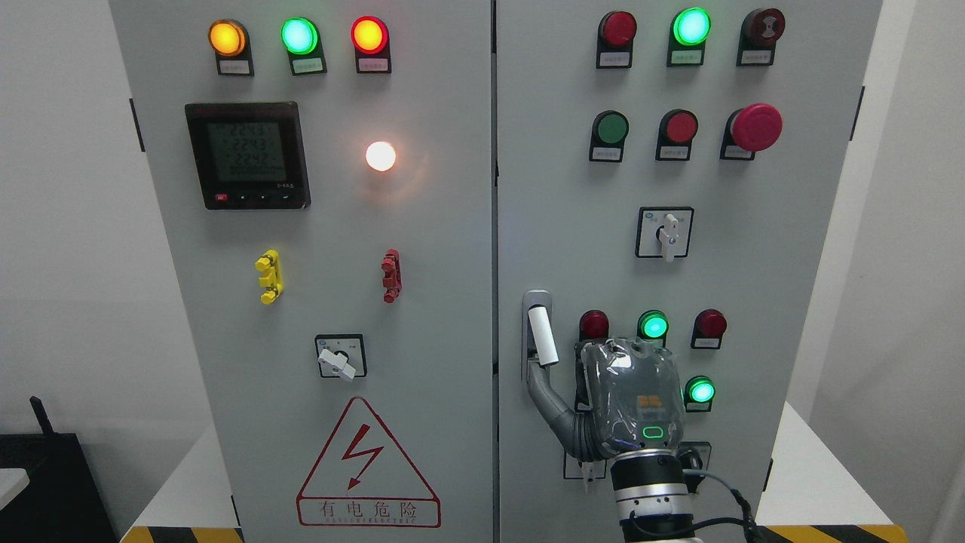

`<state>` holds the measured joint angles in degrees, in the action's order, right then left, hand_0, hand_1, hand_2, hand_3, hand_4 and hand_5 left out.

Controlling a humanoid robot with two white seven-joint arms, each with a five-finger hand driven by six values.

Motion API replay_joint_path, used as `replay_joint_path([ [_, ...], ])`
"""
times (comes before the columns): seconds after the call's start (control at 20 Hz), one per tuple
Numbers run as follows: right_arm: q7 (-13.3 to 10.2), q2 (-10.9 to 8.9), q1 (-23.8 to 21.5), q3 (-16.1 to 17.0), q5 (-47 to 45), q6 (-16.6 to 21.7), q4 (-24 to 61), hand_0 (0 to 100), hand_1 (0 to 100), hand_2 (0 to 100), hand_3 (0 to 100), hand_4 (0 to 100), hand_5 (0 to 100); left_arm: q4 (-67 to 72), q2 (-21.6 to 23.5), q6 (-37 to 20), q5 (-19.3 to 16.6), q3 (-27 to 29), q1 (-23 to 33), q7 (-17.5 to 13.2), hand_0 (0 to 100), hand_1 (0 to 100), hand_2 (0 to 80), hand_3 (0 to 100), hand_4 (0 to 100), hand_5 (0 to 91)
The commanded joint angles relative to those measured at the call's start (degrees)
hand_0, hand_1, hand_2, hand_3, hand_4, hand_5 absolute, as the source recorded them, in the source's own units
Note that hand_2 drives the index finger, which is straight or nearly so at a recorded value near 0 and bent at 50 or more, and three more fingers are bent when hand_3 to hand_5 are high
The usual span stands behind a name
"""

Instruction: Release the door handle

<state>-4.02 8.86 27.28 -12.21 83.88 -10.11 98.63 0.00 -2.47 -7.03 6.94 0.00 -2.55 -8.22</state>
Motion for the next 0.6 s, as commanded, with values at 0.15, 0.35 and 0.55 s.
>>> replay_joint_path([
  [0.15,-0.1,-0.07,0.0,0.3,0.8,0.2,1.0,45,15,94,100,99,96,1.0,0.0,0.1,0.0,0.6,0.0,0.0,12,39,0.0,0,0,0.0],
  [0.35,-0.1,0.01,0.0,1.2,1.5,0.4,1.0,45,15,94,100,100,96,1.0,0.0,0.1,0.0,0.6,0.0,0.0,12,39,0.0,0,0,0.0],
  [0.55,-0.1,-0.07,-0.2,1.2,1.8,0.4,1.0,45,15,94,100,100,96,1.0,0.0,0.0,0.0,0.6,0.0,0.0,12,39,0.0,0,0,0.0],
])
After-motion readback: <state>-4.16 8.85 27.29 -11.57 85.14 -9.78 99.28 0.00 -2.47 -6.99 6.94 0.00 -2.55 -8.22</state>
